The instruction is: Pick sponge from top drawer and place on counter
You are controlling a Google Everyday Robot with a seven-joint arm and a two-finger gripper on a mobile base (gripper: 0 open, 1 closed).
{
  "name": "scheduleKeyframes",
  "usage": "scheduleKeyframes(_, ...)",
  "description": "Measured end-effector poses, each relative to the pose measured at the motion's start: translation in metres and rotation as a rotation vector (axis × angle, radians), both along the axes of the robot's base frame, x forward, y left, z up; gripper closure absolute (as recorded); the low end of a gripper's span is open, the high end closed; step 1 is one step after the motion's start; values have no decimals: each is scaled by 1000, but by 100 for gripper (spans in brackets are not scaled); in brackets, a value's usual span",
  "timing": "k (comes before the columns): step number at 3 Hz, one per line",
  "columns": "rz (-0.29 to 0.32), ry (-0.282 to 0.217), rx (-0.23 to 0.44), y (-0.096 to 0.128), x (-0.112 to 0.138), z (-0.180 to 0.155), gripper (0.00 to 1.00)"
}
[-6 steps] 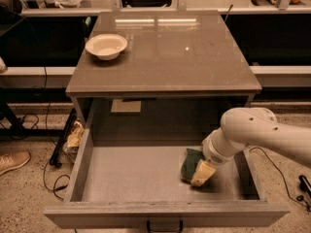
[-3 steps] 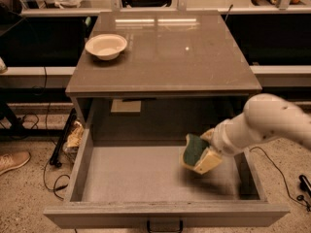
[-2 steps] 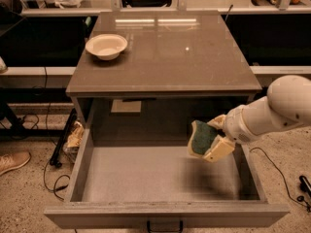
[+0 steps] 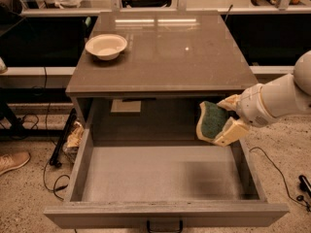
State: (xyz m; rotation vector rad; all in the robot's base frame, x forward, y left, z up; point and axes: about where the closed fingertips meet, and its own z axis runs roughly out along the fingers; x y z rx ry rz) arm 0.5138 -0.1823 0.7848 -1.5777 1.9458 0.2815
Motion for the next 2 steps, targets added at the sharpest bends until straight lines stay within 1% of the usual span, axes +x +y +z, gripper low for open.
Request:
scheduleKeyframes(1, 28, -51, -24, 7, 8, 17, 100)
scheduleKeyframes(2, 100, -171, -36, 27, 23, 75, 100)
